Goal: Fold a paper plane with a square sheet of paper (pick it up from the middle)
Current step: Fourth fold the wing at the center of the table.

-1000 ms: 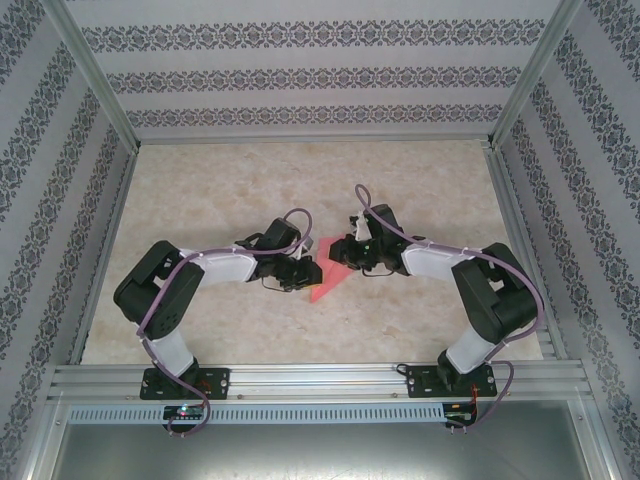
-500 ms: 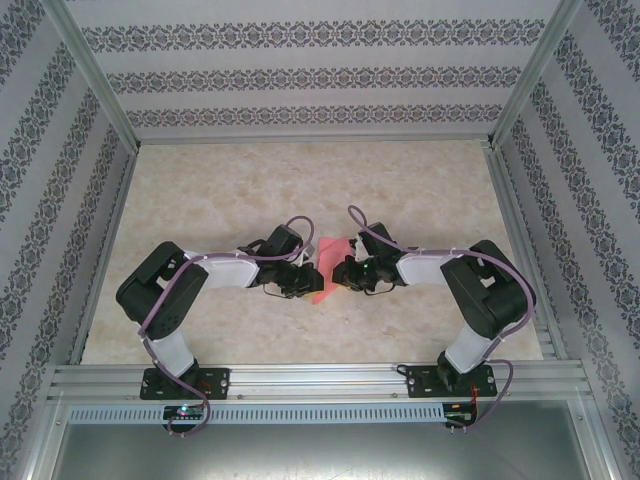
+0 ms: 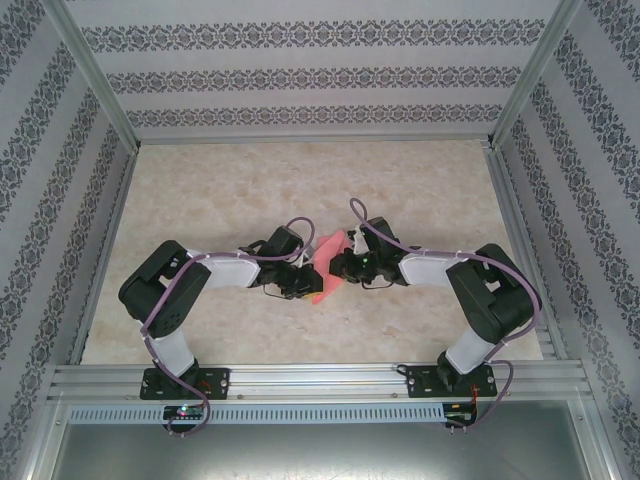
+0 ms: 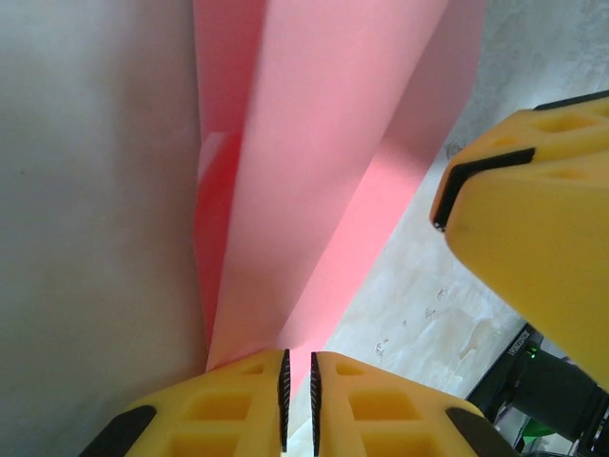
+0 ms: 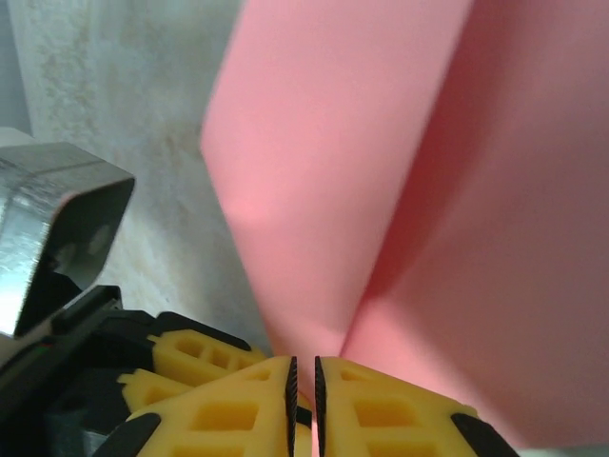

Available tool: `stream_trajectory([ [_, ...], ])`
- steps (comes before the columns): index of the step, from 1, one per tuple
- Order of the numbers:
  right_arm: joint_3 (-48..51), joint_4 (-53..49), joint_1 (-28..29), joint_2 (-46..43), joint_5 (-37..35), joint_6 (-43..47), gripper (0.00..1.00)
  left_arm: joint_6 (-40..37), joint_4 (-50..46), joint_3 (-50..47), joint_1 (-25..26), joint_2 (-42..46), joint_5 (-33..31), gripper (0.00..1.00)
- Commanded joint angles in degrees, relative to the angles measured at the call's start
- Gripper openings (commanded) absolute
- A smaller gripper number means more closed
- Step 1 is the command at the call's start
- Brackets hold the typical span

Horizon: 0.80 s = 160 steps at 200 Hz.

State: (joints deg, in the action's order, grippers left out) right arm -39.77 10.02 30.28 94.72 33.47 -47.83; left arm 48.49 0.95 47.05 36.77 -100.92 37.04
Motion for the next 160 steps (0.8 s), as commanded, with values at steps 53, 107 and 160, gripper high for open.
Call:
stream_trajectory([
  [53,-4.2,7.9,2.1,7.3,3.0,-4.0,0.14,-0.1,0.5,0.2,0.8,-1.3,-0.8,0.17],
  [107,-2.8,2.6,2.0,8.2,-0.7,-0.9,0.1,0.0,1.2,0.0,0.8,0.8,-1.7,0.17],
  [160,-0.8,4.0,1.5,9.4,-0.3,-0.7,0.08,4.8,7.9,-1.0,0.8,1.5,-3.0,0.18],
])
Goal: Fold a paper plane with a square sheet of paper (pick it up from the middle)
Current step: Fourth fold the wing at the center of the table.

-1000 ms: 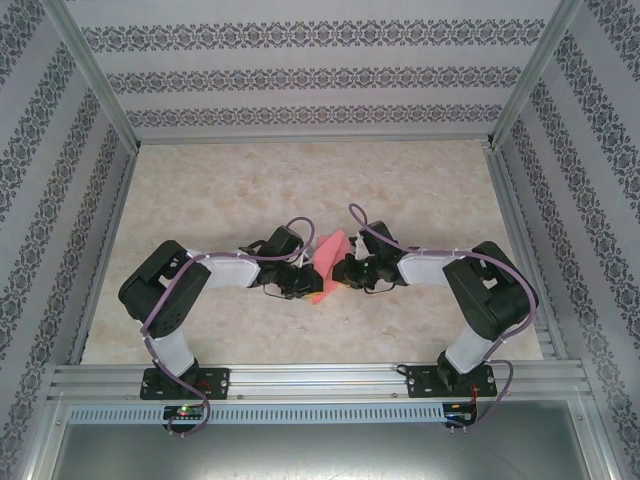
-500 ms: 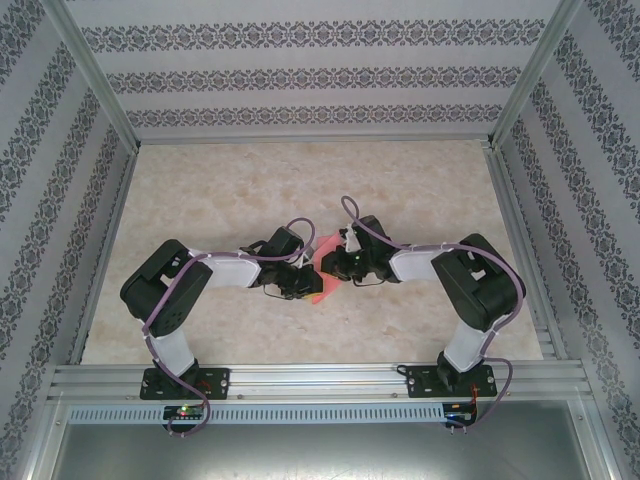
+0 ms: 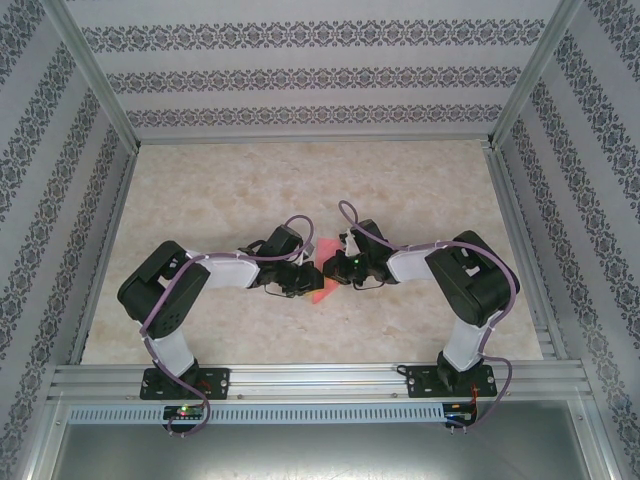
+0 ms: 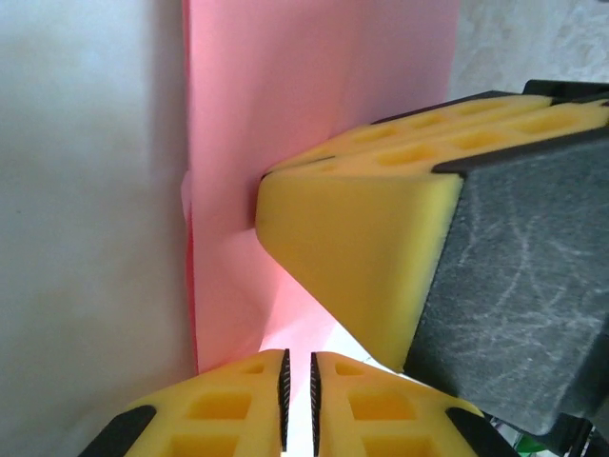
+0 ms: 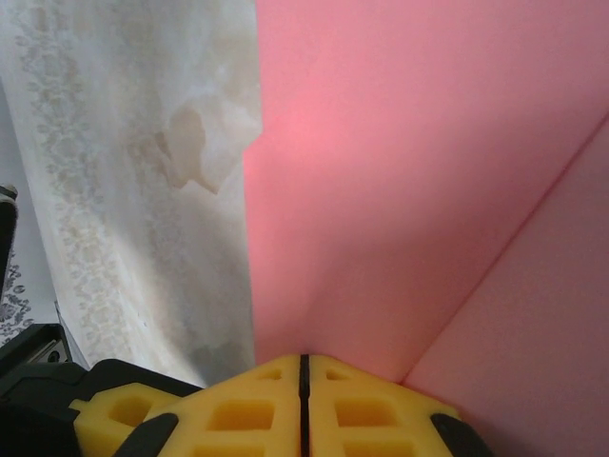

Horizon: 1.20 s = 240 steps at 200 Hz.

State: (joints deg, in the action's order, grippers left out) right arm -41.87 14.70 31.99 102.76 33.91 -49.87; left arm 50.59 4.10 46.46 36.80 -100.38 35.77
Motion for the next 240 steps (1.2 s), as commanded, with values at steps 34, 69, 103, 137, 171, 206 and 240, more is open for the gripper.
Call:
stream_trajectory([
  [34,1.3,-0.6,-0.2,1.6,-0.6,1.3,0.08,3.0,3.0,-0.3,0.8,-1.0,-2.6,0.17],
  [69,1.1,-1.4,-0.3,1.9,-1.2,1.2,0.08,3.3,2.1,-1.3,0.8,-2.0,-1.3,0.16],
  [103,0.8,-3.1,-0.6,2.5,-2.4,1.2,0.08,2.1,-2.7,-1.9,1.9,-1.0,-1.8,0.13],
  [137,0.8,-4.4,-0.9,2.9,-3.1,1.0,0.08,2.2,-5.3,-3.2,3.1,0.7,-3.1,0.1],
  [171,0.5,-4.9,-1.1,3.2,-3.6,0.9,0.07,2.4,-8.5,-4.0,4.5,2.3,-4.4,0.09],
  [206,0.2,-5.3,-1.1,3.3,-3.6,0.8,0.08,2.7,-8.8,-5.0,4.7,4.3,-5.0,0.08],
  [240,0.1,-5.6,-1.1,3.1,-3.8,0.7,0.08,2.8,-7.7,-5.1,4.7,5.7,-4.4,0.09],
])
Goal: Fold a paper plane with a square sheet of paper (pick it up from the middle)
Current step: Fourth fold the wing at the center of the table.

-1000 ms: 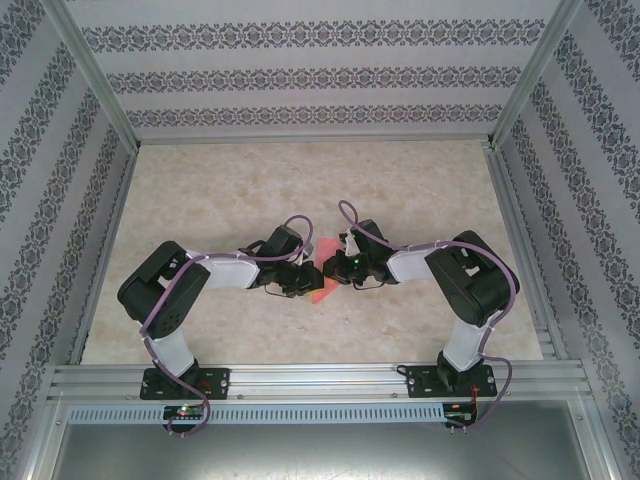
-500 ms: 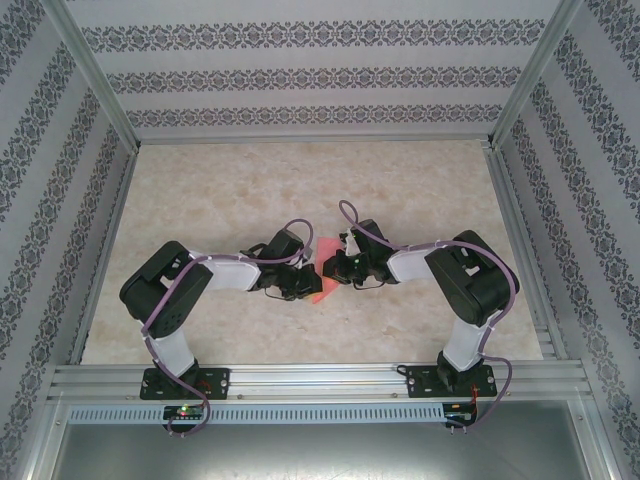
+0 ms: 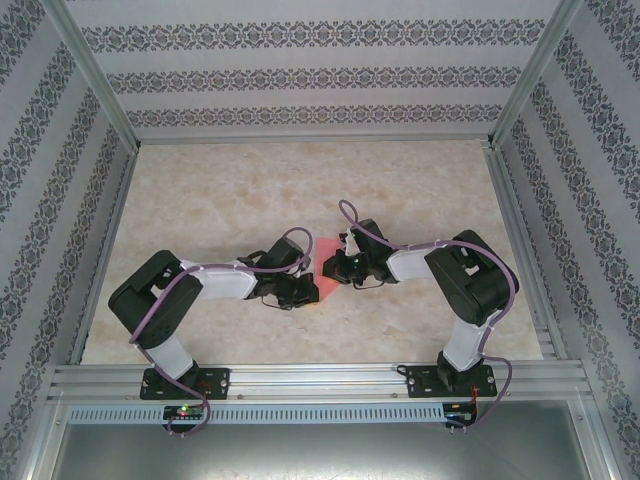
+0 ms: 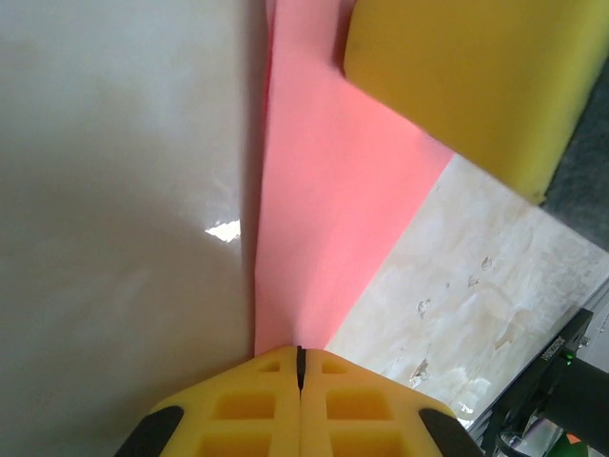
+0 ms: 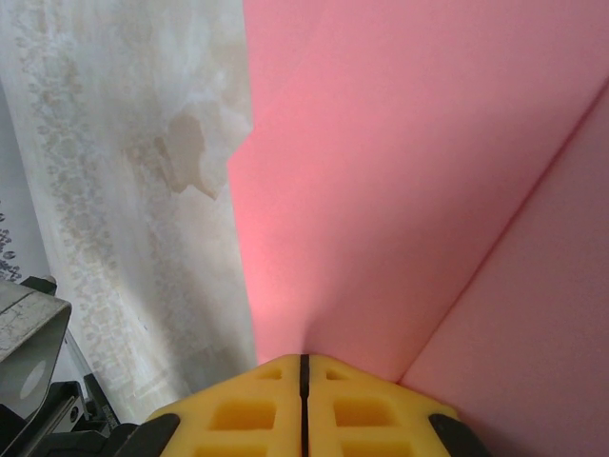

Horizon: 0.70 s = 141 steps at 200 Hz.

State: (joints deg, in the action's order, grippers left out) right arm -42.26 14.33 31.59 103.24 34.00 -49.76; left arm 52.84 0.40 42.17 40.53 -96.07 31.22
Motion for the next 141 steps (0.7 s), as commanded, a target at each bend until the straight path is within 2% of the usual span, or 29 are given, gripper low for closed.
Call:
stream_trajectory([
  [1,0.5,-5.3,-0.7,2.7,-3.9,0.6,0.08,0.5,-3.9,-0.8,1.0,1.4,0.1,0.09],
  [31,0.3,-5.2,-0.7,1.6,-3.4,-0.1,0.08,-0.5,-4.4,0.1,0.7,3.5,-0.4,0.14],
  [72,-3.0,-6.3,-0.8,-5.2,-3.1,-1.4,0.21,-4.3,-9.3,5.4,-1.4,7.7,-5.8,0.37],
  [114,-4.5,-15.2,-1.7,-13.2,-12.4,-0.3,0.44,-6.9,-14.8,6.5,-6.2,10.6,-12.3,0.69],
  [141,-3.3,-16.7,-2.4,-14.1,-15.3,-0.4,0.52,-8.0,-15.6,6.2,-10.1,11.7,-12.4,0.83],
])
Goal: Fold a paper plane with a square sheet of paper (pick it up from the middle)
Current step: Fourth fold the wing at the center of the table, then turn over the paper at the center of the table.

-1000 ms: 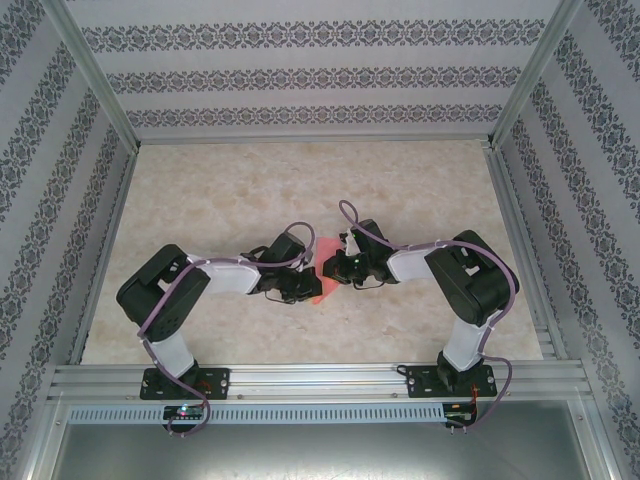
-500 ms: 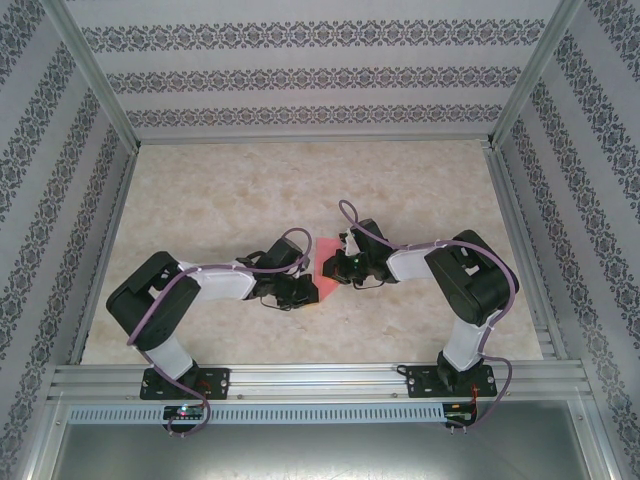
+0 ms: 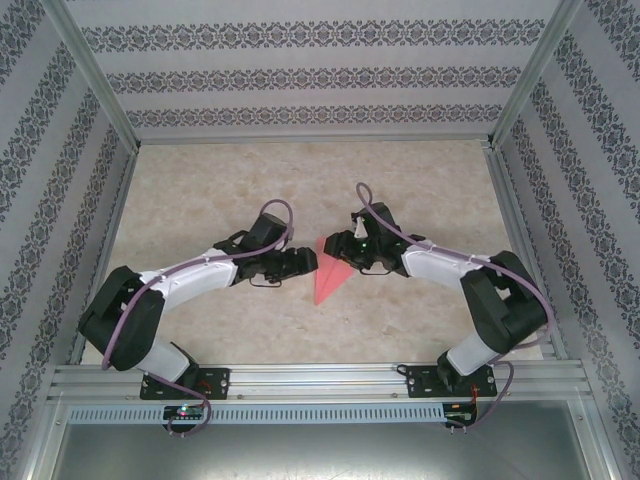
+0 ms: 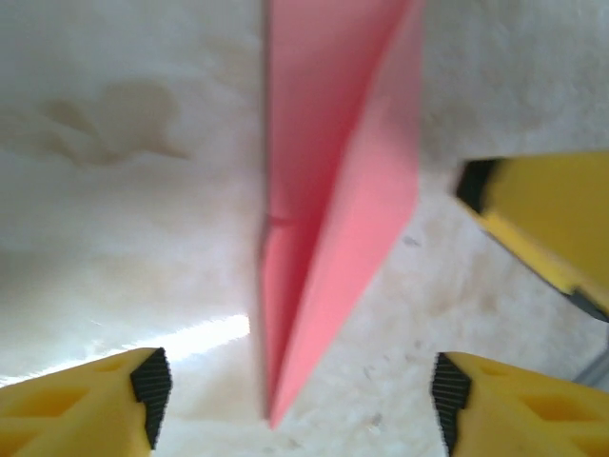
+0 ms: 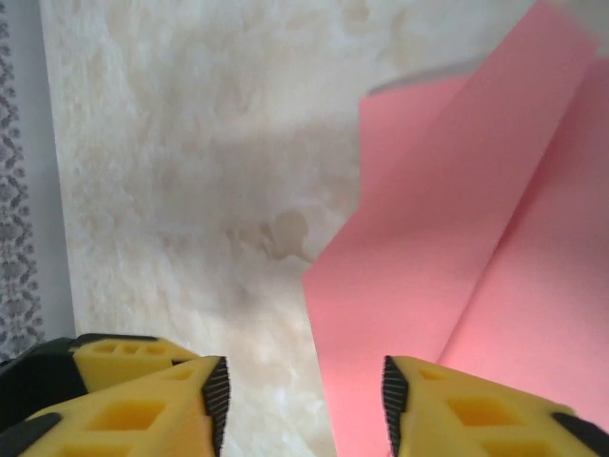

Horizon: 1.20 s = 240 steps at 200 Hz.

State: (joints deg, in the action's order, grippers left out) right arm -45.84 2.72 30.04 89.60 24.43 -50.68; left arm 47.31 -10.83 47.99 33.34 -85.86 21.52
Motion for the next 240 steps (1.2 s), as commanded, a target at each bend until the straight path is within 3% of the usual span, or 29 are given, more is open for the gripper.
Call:
stream_trajectory([
  [1,0.3,-5.1,-0.9,-0.4,-5.8,0.5,0.52,-2.5,-4.3,0.4,-3.0,1.6,-2.6,0.83],
  [51,-1.8,-2.6,-0.2,5.7,-1.7,0.1,0.47,-2.4,-1.6,-1.1,-7.0,2.4,-0.1,0.95],
  [206,-0.9,11.1,2.0,13.6,5.4,-2.7,0.31,-1.0,-0.3,-2.7,-10.1,1.5,3.9,0.97],
  [240,-0.7,12.7,1.9,13.1,5.5,-2.7,0.11,-0.4,-0.2,-3.5,-11.3,2.7,5.1,0.97],
])
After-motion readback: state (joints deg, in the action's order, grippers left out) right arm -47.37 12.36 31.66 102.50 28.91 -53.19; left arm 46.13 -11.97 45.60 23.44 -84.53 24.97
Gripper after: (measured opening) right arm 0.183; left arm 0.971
